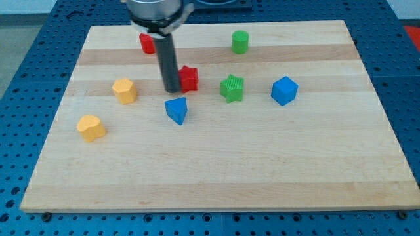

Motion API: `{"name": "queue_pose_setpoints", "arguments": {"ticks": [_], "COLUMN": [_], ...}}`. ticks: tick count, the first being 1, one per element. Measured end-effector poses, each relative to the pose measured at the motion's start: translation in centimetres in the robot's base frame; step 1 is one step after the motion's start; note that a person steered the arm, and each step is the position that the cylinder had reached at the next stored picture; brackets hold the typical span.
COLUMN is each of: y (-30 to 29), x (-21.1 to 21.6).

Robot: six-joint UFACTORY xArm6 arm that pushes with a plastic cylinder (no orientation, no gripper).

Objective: Move the red star towards the blue cube

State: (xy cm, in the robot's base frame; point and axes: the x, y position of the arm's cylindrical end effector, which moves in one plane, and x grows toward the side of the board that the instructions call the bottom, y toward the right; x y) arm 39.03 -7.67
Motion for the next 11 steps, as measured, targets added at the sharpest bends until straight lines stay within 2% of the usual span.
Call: {"name": "queue_pose_setpoints", "arguments": {"ticks": [1, 2, 3, 4, 6, 8, 9, 11], "y": [3.8, 5.0, 1.2, 0.3, 3.3, 8.9, 8.3, 1.7], "x": [-1.4, -1.9, -1.2, -2.1, -7.0, -7.7, -7.7, -6.1]}}
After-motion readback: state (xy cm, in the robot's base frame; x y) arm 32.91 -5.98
